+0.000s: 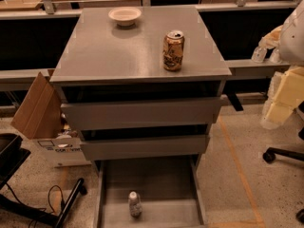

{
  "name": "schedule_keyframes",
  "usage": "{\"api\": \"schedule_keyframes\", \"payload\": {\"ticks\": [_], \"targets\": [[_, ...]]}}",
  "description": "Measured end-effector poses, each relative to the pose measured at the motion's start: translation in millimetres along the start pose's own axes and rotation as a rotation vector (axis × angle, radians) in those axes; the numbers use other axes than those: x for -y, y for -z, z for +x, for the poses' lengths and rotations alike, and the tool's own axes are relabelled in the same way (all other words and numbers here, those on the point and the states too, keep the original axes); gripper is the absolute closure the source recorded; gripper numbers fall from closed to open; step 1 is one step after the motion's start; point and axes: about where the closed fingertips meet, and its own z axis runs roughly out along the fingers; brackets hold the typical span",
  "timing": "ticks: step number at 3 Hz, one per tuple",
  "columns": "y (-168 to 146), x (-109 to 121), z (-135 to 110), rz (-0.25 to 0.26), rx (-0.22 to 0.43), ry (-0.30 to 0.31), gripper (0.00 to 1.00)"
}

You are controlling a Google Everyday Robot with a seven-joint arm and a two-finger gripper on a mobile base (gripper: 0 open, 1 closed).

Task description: Pick blue plastic bottle from bottom drawer and place on counter

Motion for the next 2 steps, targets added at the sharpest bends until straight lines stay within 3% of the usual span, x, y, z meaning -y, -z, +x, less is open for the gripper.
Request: {"api": "schedule_keyframes", "payload": {"ticks": [1,2], "targets": [[0,0,0,0.000,0.000,0.000,0.00],[-19,0,5,0.003,0.068,-0.032,0.00]]}}
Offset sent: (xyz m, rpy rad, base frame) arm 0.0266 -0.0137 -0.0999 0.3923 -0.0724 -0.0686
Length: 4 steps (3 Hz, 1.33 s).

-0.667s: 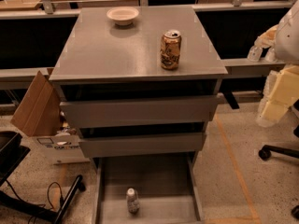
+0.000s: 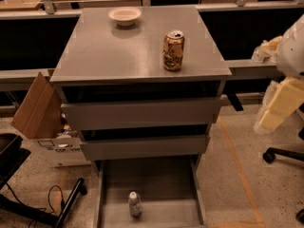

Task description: Pick blue plastic bottle from bottom drawer and place on counter

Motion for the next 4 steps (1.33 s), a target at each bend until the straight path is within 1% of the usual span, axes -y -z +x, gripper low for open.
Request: {"api": "schedule_keyframes", "payload": {"ticks": [1,2,3,4], "targets": [[-63,-24,28,-0.058,0.152,-0.050,0.00],[-123,-44,40,-0.061,0.328,-0.072,0.00],[-170,-53,40,-0.012,0.469,-0.097,0.00],[-215,-61,51,0.023,0.567,-0.145,0.00]]}}
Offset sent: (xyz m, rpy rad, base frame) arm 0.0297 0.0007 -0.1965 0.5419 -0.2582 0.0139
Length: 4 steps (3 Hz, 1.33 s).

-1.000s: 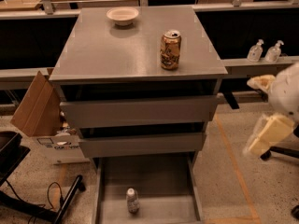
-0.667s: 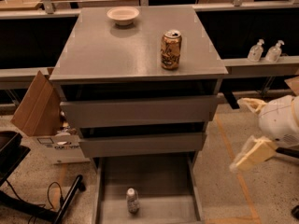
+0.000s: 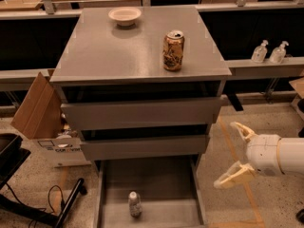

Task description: Pick blue plastic bottle from bottom drawer and place on counter

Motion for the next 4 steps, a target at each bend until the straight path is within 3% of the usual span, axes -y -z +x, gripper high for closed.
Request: {"api": "schedule_keyframes", "payload": {"ticks": [1,2,3,4], "targets": [[0,0,0,0.000,0.000,0.000,0.00],[-22,-4,20,0.002,0.059,-0.036,0.00],[-69,-18,55,0.021,0.162,-0.069,0.00],[-138,-31,94,-0.007,0.216,-0.057,0.00]]}}
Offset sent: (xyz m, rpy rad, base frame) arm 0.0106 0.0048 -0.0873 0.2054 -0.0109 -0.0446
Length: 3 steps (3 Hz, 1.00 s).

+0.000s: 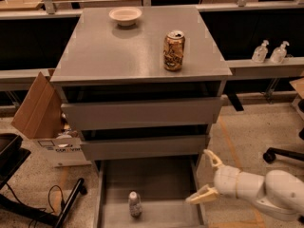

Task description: Pick blue plastic bottle from bottom drawer and place on counter

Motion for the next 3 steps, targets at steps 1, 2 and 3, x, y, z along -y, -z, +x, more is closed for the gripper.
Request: {"api": "schedule_keyframes", "payload": {"ticks": [1,2,3], "targets": [[-64,-16,41,-0.085,0.011,0.018,0.00],[-128,-39,64,-0.192,0.007,0.040,0.00],[-145,-43,71,-0.201,0.019,0.032,0.00]]}}
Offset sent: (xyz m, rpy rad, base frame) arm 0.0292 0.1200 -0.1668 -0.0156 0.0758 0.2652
